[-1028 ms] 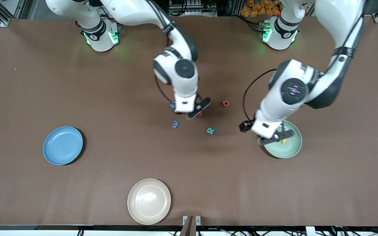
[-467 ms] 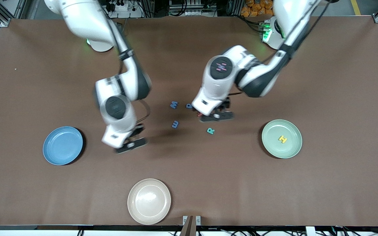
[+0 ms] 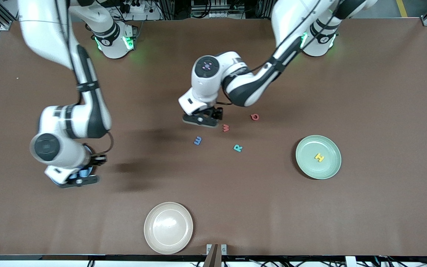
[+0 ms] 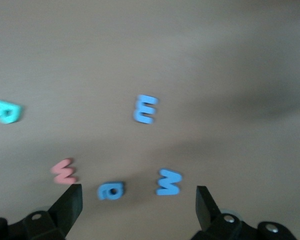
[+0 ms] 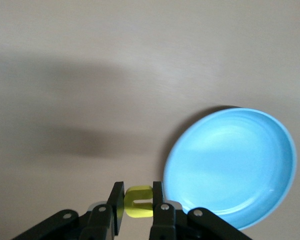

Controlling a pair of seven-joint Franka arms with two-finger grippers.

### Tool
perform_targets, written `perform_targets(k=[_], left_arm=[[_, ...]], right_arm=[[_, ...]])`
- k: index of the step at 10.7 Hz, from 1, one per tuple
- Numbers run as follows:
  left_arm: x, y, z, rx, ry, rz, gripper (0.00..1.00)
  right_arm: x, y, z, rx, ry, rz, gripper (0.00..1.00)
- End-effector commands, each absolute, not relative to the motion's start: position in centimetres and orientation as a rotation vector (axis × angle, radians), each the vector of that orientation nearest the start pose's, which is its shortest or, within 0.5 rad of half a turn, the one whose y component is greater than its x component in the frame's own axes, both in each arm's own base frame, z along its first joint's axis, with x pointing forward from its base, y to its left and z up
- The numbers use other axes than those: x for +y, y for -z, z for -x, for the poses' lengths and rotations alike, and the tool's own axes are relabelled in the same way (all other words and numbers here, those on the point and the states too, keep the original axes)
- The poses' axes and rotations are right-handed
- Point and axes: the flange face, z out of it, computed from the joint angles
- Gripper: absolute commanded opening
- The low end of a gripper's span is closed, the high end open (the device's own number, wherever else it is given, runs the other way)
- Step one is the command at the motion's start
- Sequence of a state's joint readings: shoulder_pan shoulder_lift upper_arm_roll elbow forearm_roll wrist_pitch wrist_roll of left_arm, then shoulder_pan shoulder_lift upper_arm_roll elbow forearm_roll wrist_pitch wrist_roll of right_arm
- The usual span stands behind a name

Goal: Sort upper and lower case letters into plates
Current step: 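Carry the yellow u to the blue plate while the left gripper reaches letters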

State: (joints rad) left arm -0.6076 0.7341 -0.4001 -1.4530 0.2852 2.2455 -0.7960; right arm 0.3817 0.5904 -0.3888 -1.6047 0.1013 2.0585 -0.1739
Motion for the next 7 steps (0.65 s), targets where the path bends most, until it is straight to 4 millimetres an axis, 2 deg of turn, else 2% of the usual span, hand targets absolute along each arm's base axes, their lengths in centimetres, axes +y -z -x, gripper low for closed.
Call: perform_targets(k=[1, 2, 3, 4, 5, 6, 7], left_arm=[[-59.9, -27.3, -43.6, 0.657, 0.135, 3.164, 1.00], [-59.9, -26.9, -43.6, 0.729, 0.131, 3.145, 1.00], [-59.8, -25.6, -43.5, 0.806, 0.108, 3.119, 1.00], [-60.2, -24.7, -43.7, 0.803, 0.102, 3.127, 1.00], [-60.8, -23.6, -43.2, 0.809, 0.090, 3.121, 1.00], [-60.7, -22.7, -43.4, 0.805, 0.095, 3.111, 1.00], [-61.3, -22.0, -42.8, 0.810, 0.102, 3.111, 1.00]], right_arm=[[-1.3, -30.1, -66.0, -0.289, -0.133, 3.191, 0.00], [-3.6, -29.1, -65.0, -0.309, -0.084, 3.191, 0.00], [-4.7, -28.2, -63.5, -0.312, -0.027, 3.194, 0.00], [-5.1, -27.4, -62.4, -0.315, 0.008, 3.197, 0.00], [-5.5, -27.1, -61.8, -0.349, 0.026, 3.195, 0.00], [-7.1, -27.1, -61.5, -0.370, 0.020, 3.192, 0.00], [-8.9, -27.2, -61.2, -0.368, 0.017, 3.190, 0.00]])
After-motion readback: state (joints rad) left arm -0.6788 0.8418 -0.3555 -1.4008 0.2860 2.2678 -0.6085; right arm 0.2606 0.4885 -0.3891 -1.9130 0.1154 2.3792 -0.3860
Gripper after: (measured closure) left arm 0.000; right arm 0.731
